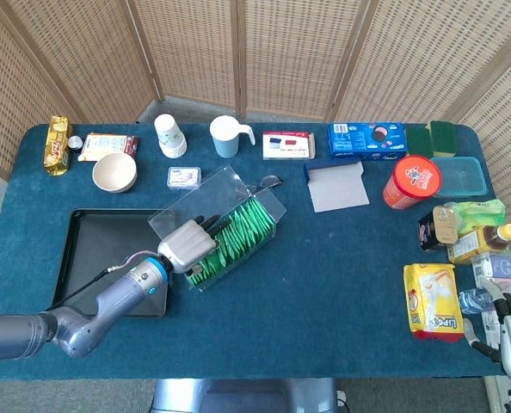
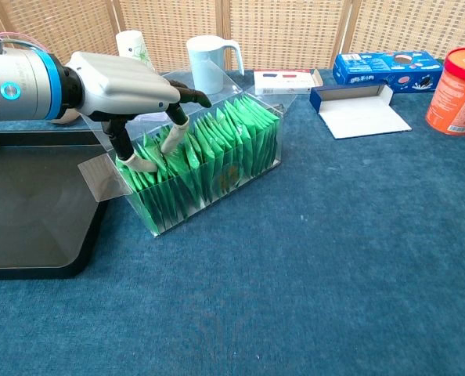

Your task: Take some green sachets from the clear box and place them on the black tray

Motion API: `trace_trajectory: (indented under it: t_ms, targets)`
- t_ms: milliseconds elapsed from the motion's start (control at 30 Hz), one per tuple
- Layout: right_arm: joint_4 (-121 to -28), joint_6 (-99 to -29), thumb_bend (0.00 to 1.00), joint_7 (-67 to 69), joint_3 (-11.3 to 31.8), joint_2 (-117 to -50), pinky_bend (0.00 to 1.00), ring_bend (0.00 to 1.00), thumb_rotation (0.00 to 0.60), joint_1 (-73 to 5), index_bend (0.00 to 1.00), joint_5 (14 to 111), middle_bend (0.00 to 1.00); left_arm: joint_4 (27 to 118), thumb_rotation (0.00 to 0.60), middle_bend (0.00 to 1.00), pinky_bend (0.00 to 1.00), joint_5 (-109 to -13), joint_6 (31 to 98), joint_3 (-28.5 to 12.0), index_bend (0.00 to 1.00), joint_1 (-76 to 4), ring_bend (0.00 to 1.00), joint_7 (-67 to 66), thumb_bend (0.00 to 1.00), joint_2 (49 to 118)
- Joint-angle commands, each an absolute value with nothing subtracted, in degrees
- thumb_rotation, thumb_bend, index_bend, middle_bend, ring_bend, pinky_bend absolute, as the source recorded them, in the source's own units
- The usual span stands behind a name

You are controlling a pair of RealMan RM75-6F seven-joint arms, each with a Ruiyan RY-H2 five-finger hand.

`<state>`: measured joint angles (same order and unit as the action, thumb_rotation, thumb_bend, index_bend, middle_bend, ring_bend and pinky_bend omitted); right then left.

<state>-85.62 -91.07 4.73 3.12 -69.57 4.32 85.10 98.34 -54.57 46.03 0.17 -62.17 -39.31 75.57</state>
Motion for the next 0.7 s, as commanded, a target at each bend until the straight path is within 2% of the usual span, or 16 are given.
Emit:
trace_trajectory:
  t_ms: [33, 433, 700]
  targets:
    - [-85.6, -91.5, 0.39, 5.0, 3.2, -69.6, 0.28, 0.25, 0.504, 4.5, 0.17, 85.2, 0.22, 98.5, 0.521, 0.01, 0.19, -54.3, 46.2, 0.3, 0.53, -62.3, 0.00, -39.7, 0.30, 75.6]
    - [-85.4, -92.4, 0.39, 5.9, 3.4, -69.7, 0.28, 0.25, 0.505, 5.0, 0.17, 85.3, 0.22, 98.8, 0.528, 0.01, 0.19, -52.9, 47.0, 0.2, 0.57, -62.7, 0.00, -40.2, 0.31, 75.6]
    - [-85.2, -92.6, 0.39, 6.1, 3.5, -69.8, 0.28, 0.25, 0.503, 5.1, 0.17, 85.5, 0.22, 98.6, 0.554, 0.02, 0.19, -53.0, 47.5, -0.5, 0.58, -62.8, 0.00, -39.6, 0.40, 75.5]
